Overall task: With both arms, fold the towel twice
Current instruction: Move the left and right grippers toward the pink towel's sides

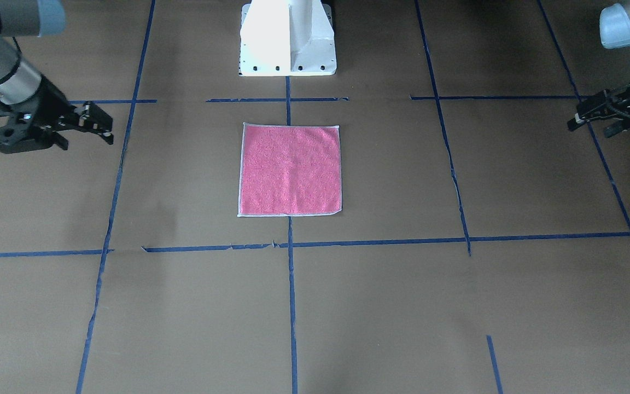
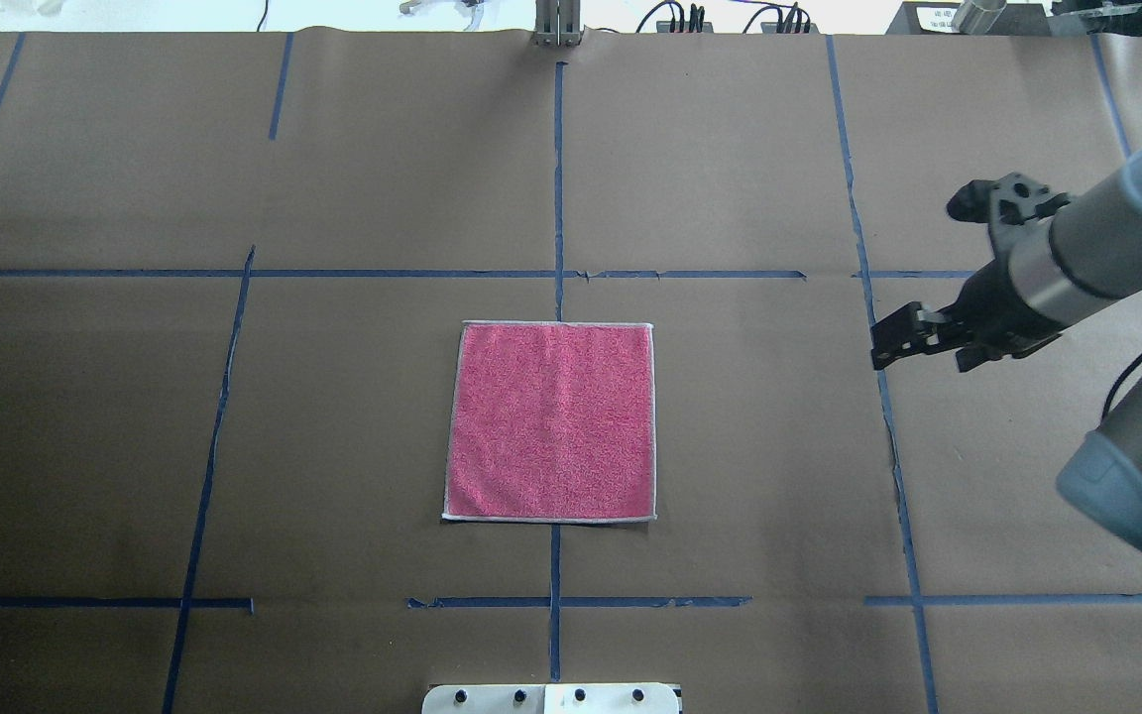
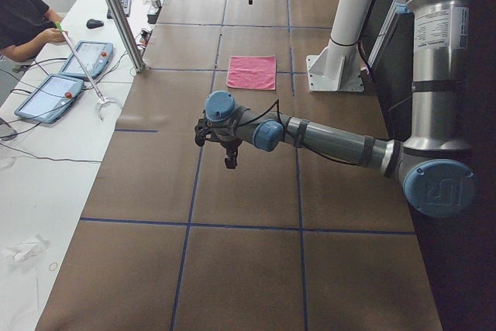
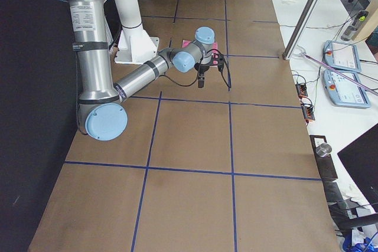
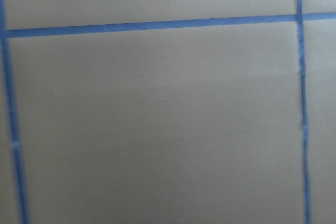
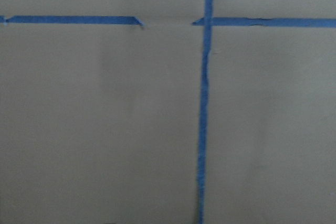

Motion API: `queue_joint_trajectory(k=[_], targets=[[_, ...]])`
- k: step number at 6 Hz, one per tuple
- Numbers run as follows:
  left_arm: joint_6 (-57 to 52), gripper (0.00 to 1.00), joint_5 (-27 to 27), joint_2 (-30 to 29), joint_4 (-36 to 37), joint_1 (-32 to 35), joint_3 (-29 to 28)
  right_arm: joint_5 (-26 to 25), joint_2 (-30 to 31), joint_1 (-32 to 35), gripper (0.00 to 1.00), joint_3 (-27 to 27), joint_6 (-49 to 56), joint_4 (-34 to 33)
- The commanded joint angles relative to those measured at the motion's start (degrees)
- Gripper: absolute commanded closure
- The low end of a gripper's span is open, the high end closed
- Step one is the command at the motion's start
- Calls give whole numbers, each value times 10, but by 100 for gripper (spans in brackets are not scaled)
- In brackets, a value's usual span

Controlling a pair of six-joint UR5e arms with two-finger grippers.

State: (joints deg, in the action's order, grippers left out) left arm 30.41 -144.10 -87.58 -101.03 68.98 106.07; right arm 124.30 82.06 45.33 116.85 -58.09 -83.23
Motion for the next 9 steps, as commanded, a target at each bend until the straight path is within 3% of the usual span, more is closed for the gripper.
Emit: queue_joint_trajectory(k=[1, 2, 3, 5, 7, 9], targets=[[88, 0, 17, -40, -9, -46, -3, -92, -84, -139, 3, 10, -191, -4], [153, 0, 43, -67, -10, -83, -5, -169, -110, -215, 3, -2, -247, -4], [244, 0, 49, -88, -11, -105, -5, -194, -137, -240, 5, -29, -308, 2], [426, 0, 120, -170, -14, -193, -5, -201, -150, -251, 13, -57, -354, 1], [519, 0, 210, -210, -14, -275, -7, -233, -173, -262, 18, -97, -413, 3], [548, 0, 226, -216, -14, -292, 2, -288, -174, -292, 18, -102, -466, 3]])
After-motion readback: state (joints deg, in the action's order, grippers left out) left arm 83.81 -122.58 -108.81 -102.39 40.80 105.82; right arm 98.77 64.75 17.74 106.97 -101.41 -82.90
